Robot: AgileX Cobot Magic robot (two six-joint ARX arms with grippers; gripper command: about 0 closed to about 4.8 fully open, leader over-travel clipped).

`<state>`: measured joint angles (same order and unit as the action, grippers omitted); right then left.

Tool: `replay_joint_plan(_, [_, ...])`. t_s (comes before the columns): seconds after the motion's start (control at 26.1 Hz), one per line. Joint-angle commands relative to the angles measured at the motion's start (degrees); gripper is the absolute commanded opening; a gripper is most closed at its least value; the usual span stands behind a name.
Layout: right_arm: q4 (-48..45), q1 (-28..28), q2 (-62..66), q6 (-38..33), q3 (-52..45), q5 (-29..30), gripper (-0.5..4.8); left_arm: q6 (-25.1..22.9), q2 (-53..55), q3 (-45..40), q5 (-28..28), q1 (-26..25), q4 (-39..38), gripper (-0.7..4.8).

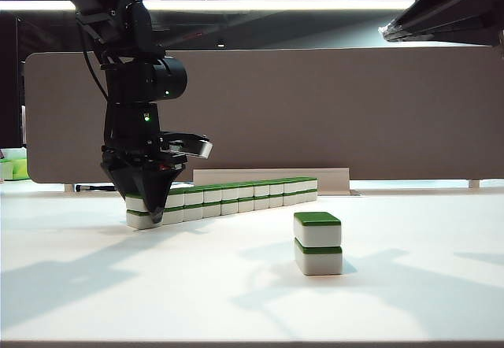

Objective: Take a mahjong tile from the mahjong wall and then place it on the table close to you.

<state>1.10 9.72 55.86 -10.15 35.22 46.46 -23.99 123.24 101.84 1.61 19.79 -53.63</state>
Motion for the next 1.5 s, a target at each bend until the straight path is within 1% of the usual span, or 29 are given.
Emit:
replay_joint_plan(0.04, [-0.68, 0.02, -0.13, 0.07, 0.28, 0.17, -0.01, -0.22, -0.15, 0.13, -0.15, 0.04, -0.42, 2.68])
replay_joint_plan(0.27, [-0.74, 0.02, -0.13, 0.07, 0.28, 0.17, -0.01, -0.22, -0.15, 0.13, -0.13, 0.04, -1.16, 2.62])
replay_joint_plan(0.31, [-0.74, 0.02, -0.13, 0.07, 0.28, 0.17, -0.01, -0.2, -0.15, 0.13, -0.11, 0.04, -1.16, 2.31])
replay_joint_plan(0.35, [-0.74, 0.02, -0.13, 0.07, 0.28, 0.17, -0.01, -0.2, -0.17, 0.15, -0.13, 0.04, -1.46, 1.87])
replay_joint_plan(0.38, [-0.74, 0.02, -0.13, 0.07, 0.28, 0.15, -0.01, -0.15, -0.17, 0.15, -0.13, 0.04, -1.88, 1.69])
replay_joint_plan(0.73, [-0.96, 0.0, -0.13, 0.07, 0.28, 0.02, -0.01, 0.44, -0.94, 0.22, -0.24, 0.11, -5.88, 1.69])
replay_joint_plan(0.96, [-0.96, 0.0, -0.13, 0.07, 0.28, -0.26, -0.01, 0.46, -1.25, 0.22, -0.37, 0.17, -4.83, 1.69])
replay_joint_plan(1.07, [-0.96, 0.0, -0.13, 0.07, 0.28, -0.26, -0.01, 0.46, -1.22, 0.17, -0.42, 0.17, -5.2, 1.84])
replay_joint_plan(1.15, [-0.98, 0.0, -0.13, 0.07, 0.28, -0.26, -0.01, 0.46, -1.22, 0.15, -0.57, 0.17, -5.68, 1.85])
replay_joint_plan(1.19, [-0.98, 0.0, -0.13, 0.07, 0.28, -0.26, -0.01, 0.44, -1.22, 0.15, -1.62, 0.15, -5.66, 1.95])
replay_joint_plan(1.23, [-1.01, 0.0, -0.13, 0.07, 0.28, -0.26, -0.01, 0.44, -1.2, 0.15, -2.03, 0.15, -5.6, 2.08])
replay_joint_plan(1.27, [-0.98, 0.0, -0.13, 0.07, 0.28, -0.26, -0.01, 0.44, -1.09, 0.15, -2.75, 0.15, -5.42, 2.52])
replay_joint_plan(1.34, [-0.96, 0.0, -0.13, 0.09, 0.28, -0.24, -0.01, 0.44, -0.59, 0.15, -2.93, 0.15, -5.35, 2.75])
replay_joint_plan(1.5, [-0.98, 0.0, -0.13, 0.07, 0.28, -0.26, -0.01, 0.46, 0.09, 0.13, -2.93, 0.15, -5.53, 2.74])
